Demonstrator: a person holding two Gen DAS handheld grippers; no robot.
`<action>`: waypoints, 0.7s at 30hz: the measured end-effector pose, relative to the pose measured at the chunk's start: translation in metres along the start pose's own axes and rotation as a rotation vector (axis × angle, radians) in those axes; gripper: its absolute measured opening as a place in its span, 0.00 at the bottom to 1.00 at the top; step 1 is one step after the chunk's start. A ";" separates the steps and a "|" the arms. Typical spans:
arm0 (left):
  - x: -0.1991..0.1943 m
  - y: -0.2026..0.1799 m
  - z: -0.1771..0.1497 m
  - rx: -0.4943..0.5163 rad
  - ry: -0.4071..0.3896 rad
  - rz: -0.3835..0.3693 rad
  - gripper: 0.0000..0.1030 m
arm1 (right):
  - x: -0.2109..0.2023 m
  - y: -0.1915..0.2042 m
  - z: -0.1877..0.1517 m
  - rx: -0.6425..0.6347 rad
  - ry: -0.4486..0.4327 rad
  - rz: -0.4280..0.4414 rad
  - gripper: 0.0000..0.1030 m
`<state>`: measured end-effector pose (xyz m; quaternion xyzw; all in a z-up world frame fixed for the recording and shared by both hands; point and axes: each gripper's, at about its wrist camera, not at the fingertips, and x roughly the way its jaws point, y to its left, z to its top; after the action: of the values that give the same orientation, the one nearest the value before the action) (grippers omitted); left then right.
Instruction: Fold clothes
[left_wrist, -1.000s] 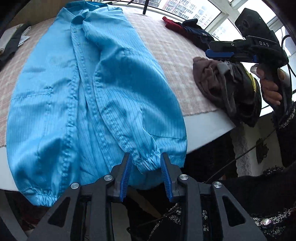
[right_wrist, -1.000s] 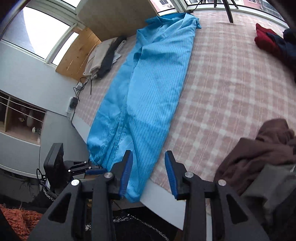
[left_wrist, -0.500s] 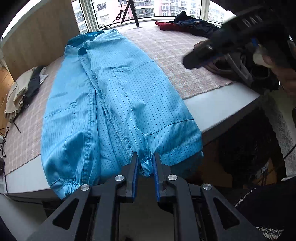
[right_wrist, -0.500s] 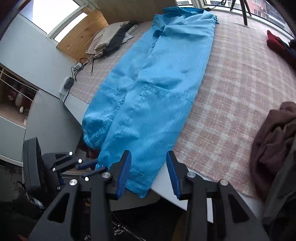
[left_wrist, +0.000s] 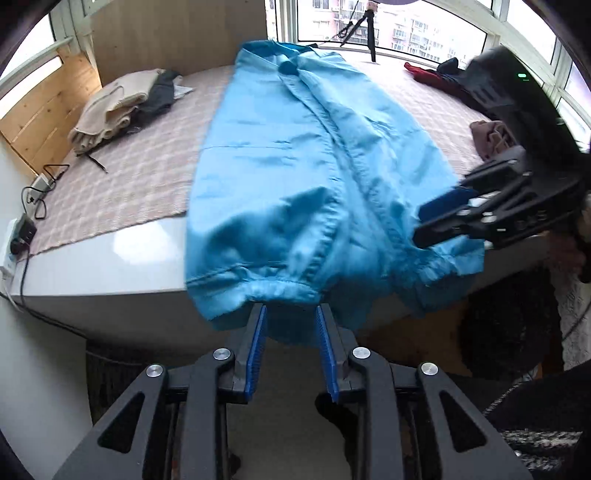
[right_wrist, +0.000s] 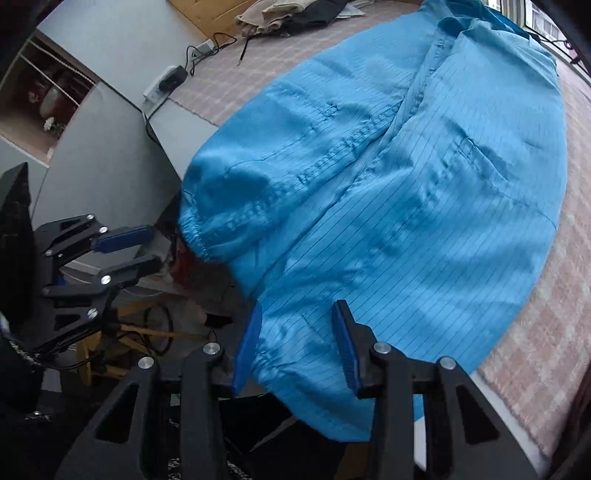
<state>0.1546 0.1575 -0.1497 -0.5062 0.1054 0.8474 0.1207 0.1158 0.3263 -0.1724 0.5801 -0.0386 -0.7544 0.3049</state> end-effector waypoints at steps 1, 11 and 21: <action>0.004 0.001 -0.003 0.027 -0.008 0.011 0.25 | -0.001 0.002 -0.003 0.003 0.004 0.014 0.38; 0.041 -0.037 -0.004 0.295 -0.071 0.060 0.33 | 0.004 -0.001 -0.002 0.086 0.040 0.005 0.38; 0.010 -0.023 0.003 0.204 -0.109 -0.169 0.13 | 0.022 0.014 0.010 0.095 -0.035 0.036 0.38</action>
<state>0.1544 0.1818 -0.1584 -0.4516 0.1410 0.8454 0.2480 0.1091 0.3011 -0.1822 0.5796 -0.0901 -0.7562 0.2901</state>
